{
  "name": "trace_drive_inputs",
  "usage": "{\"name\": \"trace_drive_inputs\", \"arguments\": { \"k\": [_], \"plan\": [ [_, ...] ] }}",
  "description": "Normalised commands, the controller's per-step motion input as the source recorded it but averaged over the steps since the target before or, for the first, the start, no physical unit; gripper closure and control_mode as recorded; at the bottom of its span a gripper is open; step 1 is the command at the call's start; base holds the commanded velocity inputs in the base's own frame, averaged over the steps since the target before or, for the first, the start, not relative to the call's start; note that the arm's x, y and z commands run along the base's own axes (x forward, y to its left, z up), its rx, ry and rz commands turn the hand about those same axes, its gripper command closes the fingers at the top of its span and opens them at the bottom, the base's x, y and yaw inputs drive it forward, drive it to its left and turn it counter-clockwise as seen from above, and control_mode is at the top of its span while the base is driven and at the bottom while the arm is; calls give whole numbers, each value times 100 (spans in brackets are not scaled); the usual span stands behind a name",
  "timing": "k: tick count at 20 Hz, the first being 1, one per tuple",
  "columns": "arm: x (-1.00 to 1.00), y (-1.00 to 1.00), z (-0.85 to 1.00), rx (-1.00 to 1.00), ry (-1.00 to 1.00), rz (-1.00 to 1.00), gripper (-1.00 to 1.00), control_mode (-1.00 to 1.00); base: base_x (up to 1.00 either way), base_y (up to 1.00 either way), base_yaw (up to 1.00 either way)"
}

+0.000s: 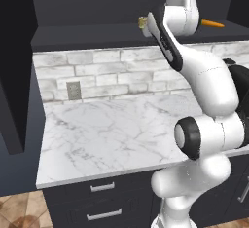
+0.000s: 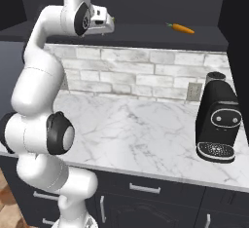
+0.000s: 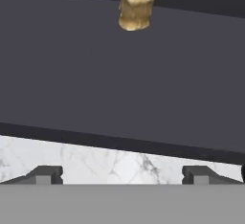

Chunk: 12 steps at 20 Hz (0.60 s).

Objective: Pick the candle and candle from the dining table and place them in the open cabinet. Close the cabinet after placing the objects.

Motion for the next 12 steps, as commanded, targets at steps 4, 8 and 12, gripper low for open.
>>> {"name": "trace_drive_inputs", "arguments": {
  "k": [4, 8, 12],
  "plan": [
    [-95, 0, 0, 2, -2, 0, -100, -100, 0, 0, 0],
    [-92, 0, -4, 1, -1, 0, -100, -100, 0, 0, 0],
    [-84, -3, -22, 0, -4, 0, -100, -100, 0, 0, 0]
  ]
}}
